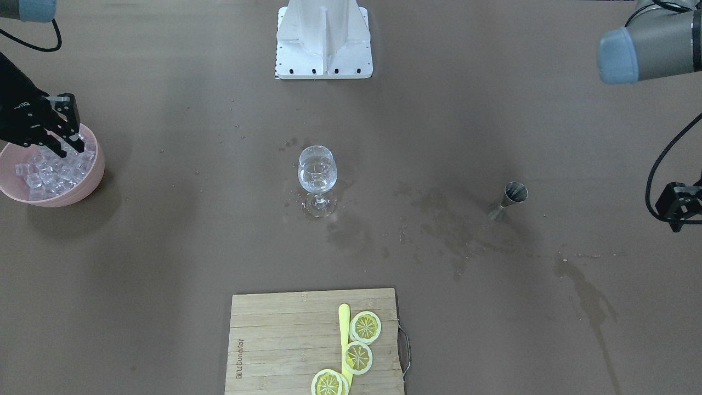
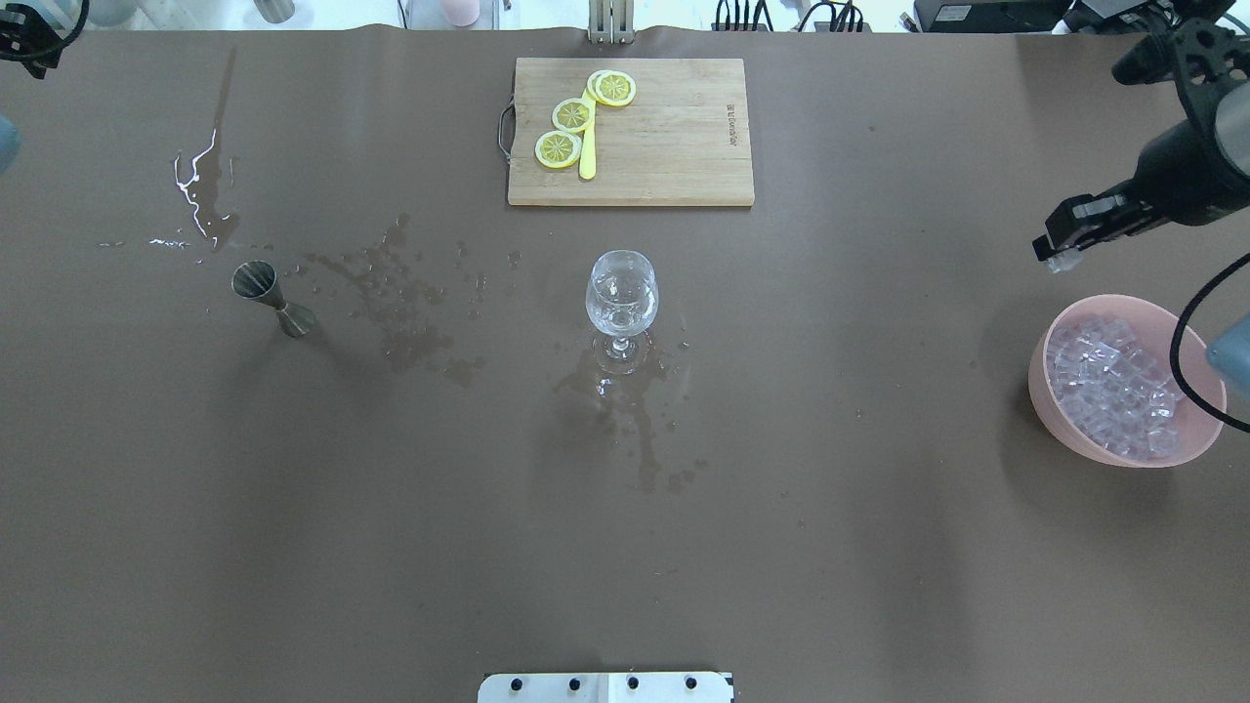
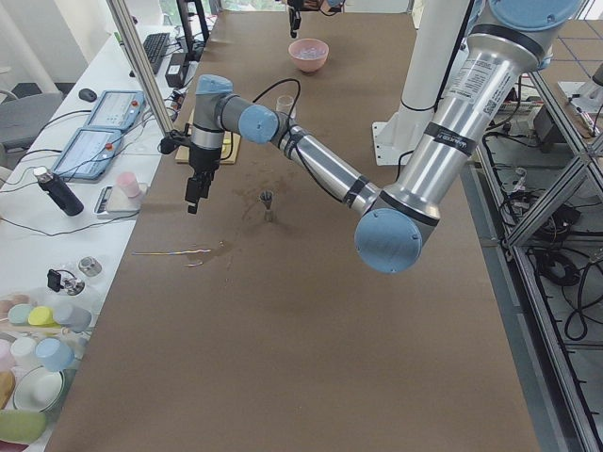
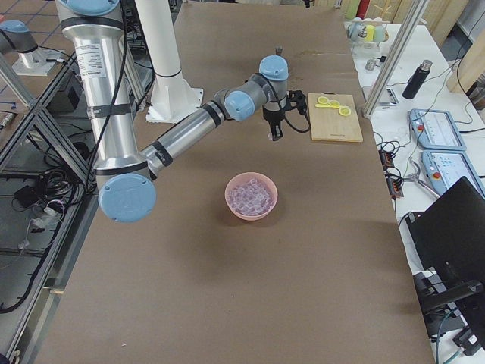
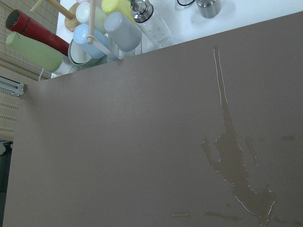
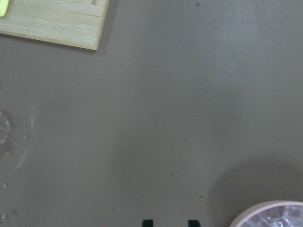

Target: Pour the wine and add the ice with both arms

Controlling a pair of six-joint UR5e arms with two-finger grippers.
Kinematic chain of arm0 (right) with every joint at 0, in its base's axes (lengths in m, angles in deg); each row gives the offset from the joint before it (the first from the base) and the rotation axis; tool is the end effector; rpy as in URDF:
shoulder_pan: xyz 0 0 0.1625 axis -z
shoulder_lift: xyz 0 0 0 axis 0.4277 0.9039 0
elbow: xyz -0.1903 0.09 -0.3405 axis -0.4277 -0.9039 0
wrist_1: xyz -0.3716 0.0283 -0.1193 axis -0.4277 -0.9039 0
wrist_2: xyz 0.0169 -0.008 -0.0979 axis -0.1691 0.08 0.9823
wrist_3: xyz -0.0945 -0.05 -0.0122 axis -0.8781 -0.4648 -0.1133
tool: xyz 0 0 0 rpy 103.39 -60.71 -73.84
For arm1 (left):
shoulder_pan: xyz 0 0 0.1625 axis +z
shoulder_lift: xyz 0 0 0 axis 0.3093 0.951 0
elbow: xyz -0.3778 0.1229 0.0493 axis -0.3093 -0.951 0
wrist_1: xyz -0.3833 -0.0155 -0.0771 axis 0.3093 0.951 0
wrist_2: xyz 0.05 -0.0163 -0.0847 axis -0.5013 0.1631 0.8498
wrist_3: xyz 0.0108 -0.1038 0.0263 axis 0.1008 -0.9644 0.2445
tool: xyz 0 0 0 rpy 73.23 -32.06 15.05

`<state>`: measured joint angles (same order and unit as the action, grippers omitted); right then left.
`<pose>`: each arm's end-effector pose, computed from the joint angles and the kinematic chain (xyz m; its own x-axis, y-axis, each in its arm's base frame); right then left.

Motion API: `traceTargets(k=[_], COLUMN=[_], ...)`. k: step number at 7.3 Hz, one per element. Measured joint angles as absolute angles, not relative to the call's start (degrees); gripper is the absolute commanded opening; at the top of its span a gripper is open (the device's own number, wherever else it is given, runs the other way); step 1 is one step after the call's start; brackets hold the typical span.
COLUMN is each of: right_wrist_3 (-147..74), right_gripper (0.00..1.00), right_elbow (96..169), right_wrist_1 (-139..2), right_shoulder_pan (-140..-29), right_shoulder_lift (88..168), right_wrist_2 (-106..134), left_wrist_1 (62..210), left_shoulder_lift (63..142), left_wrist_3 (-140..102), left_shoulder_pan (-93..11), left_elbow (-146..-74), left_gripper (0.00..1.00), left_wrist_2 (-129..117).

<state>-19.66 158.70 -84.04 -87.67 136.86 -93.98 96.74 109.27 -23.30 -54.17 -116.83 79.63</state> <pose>-0.1703 -0.4596 0.3157 0.5961 -0.2193 0.7724 0.0445 0.9695 0.2409 0.0909 -0.6142 0.3757 0.9218 0.0844 -0.3783 0.0139 0.9682 0.2497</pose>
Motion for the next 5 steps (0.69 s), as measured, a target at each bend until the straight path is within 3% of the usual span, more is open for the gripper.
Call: traceTargets(k=[5], right_wrist_3=[0.62], right_gripper=[0.00], right_elbow=[157.70], right_wrist_1=[-86.84], right_shoulder_pan=[-76.87], right_shoulder_lift=[121.80], right_wrist_2=[-88.18], left_wrist_1=[97.10], left_shoulder_lift=[104.86], left_wrist_3=[-6.34], left_shoulder_pan=[-61.26], left_elbow=[-112.07], left_gripper=[0.98], left_wrist_2=[95.64])
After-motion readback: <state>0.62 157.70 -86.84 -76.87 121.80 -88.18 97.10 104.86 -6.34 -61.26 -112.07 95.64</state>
